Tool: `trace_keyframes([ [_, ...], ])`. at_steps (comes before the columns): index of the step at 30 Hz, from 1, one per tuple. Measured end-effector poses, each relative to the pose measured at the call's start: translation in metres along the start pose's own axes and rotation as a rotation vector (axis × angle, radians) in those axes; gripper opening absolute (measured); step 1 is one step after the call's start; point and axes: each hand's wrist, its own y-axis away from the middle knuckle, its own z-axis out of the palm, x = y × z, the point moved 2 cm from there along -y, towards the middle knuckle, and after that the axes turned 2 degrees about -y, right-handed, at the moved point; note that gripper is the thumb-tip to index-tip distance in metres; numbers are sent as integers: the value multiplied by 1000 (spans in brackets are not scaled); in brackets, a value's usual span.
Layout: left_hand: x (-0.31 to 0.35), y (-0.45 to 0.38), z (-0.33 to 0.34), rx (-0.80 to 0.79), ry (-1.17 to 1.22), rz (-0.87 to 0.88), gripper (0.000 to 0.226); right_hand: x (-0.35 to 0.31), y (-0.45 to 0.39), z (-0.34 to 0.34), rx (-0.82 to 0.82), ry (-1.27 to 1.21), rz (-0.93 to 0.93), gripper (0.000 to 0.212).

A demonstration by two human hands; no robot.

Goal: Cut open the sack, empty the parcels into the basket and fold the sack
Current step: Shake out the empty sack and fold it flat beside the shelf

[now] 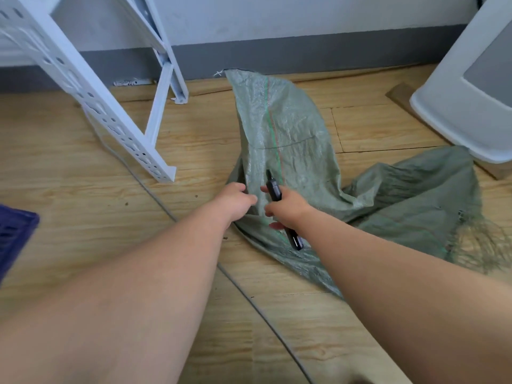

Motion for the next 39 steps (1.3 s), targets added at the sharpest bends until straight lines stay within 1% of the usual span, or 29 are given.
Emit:
trace_keyframes([
  [2, -6, 2, -10, 36, -34, -19, 52, -4, -6, 16, -18, -28, 5, 54],
  [5, -14, 6, -19, 46, -40, -30, 47, -13, -22, 33, 21, -7, -17, 45],
  [8, -25, 9, -19, 13, 49, -44, 42, -12, -42, 43, 23, 40, 24, 42],
  [11, -33, 9, -25, 7, 139, -55, 38, -2, -55, 43, -1, -65, 120, 28],
  [13, -35, 6, -30, 35, 180, -47, 37, -2, -59, 38, 81, -129, 91, 21],
  [15, -30, 0, -33, 117, 202, -36, 39, -10, -57, 31, 194, -159, -26, 13],
  [16, -25, -2, -34, 163, 229, -32, 43, -16, -53, 26, 229, -147, -95, 10],
  [17, -18, -4, -36, 194, 293, -36, 52, -22, -46, 22, 245, -110, -158, 15],
  [18, -9, -7, -36, 201, 384, -46, 67, -27, -38, 16, 240, -75, -210, 22],
  [19, 2, -9, -36, 179, 476, -67, 84, -33, -28, 10, 218, -64, -244, 25],
  [20, 14, -9, -35, 147, 547, -86, 97, -37, -19, 3, 181, -76, -260, 25],
  [21, 26, -11, -35, 122, 592, -102, 105, -41, -10, -5, 130, -105, -258, 20],
  [22, 37, -14, -34, 113, 622, -97, 102, -46, 0, -12, 76, -144, -247, 15],
  [23, 46, -17, -33, 129, 631, -71, 88, -50, 9, -19, 48, -168, -239, 14],
  [24, 54, -19, -32, 179, 612, -33, 66, -55, 16, -27, 71, -166, -240, 13],
  [25, 62, -17, -31, 236, 524, 10, 49, -61, 20, -37, 148, -143, -247, 11],
  [26, 70, -14, -30, 283, 386, 88, 47, -69, 25, -48, 257, -118, -254, 12],
  [27, 79, -9, -28, 305, 237, 189, 53, -79, 29, -58, 360, -111, -269, 18],
  [28, 89, -2, -25, 301, 93, 289, 60, -93, 35, -67, 418, -142, -297, 26],
  [29, 100, 8, -21, 285, -23, 371, 64, -107, 39, -73, 434, -165, -349, 34],
  [30, 110, 16, -17, 267, -118, 418, 64, -125, 46, -77, 428, -172, -412, 41],
  [32, 130, 31, -12, 272, -247, 489, 59, -159, 54, -78, 417, -107, -487, 53],
  [33, 140, 36, -12, 272, -255, 549, 53, -173, 56, -78, 432, -40, -498, 59],
  [34, 147, 40, -14, 240, -205, 610, 45, -186, 58, -79, 463, 31, -485, 57],
  [35, 152, 43, -20, 194, -108, 663, 37, -198, 58, -83, 507, 84, -465, 47],
  [36, 156, 46, -29, 148, 12, 688, 29, -208, 59, -89, 546, 98, -440, 32],
  [37, 159, 48, -41, 136, 116, 692, 24, -218, 60, -95, 563, 93, -421, 20],
  [38, 162, 47, -56, 173, 189, 675, 22, -227, 63, -100, 563, 78, -418, 14],
  [39, 165, 44, -72, 236, 239, 641, 23, -234, 65, -105, 559, 68, -420, 13],
])
